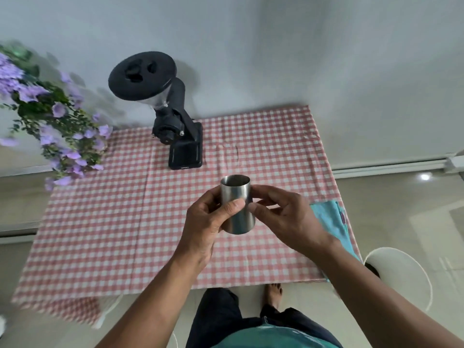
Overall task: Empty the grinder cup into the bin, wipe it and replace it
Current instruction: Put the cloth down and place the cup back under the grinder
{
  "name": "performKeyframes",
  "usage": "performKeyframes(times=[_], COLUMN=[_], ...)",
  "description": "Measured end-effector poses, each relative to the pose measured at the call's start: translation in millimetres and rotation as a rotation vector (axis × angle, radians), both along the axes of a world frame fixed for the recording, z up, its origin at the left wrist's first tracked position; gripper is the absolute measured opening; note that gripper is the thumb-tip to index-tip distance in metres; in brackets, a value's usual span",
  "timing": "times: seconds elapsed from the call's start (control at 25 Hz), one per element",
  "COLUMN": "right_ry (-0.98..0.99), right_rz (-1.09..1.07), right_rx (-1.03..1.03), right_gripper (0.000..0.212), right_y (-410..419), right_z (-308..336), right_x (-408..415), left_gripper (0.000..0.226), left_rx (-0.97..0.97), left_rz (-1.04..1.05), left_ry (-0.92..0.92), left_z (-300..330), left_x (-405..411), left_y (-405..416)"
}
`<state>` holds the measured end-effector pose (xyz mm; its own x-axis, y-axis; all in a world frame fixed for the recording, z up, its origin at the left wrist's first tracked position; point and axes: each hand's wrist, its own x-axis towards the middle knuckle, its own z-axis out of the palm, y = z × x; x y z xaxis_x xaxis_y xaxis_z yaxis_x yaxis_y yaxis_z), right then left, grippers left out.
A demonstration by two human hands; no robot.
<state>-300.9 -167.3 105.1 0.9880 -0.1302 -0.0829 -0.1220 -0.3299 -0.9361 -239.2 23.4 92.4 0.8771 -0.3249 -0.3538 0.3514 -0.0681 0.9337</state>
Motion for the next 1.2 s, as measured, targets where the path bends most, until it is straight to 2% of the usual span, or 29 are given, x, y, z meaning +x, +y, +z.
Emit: performKeyframes(times=[0.28,0.4,0.56,0.72,0.92,1.2], right_ry=[0.054,0.087,0.125,0.183,0.26,0.236], right_rz=[0.033,0.053,0.071,0.014,-0.055,-0.147], right_rx=[0.039,0.021,0.009,0.031,0.064,0.168], right_gripper=[0.035,0.034,0.031,0.022,0.018,0.015], right_y=[48,72,104,125,135,125], right_z=[-6,-13,-30,-61,-92,-113], right_x=[45,75,124,185,241,284], left_gripper=[0.04,0.034,0.043,0.051,0.052,0.054], left_rx=[0.009,0.07,0.153,0.179,0.22,0.237], left_rz=[-0.087,-0.137,-0.106,-0.046,-0.068,-0.104], left_ry=[0.117,0.109,0.061,0.095,0.16,0.113], left_z=[-6,-12,-31,-57,-88,-107], left_x=[42,70,115,172,237,289], left_y=[60,90,118,130,129,117])
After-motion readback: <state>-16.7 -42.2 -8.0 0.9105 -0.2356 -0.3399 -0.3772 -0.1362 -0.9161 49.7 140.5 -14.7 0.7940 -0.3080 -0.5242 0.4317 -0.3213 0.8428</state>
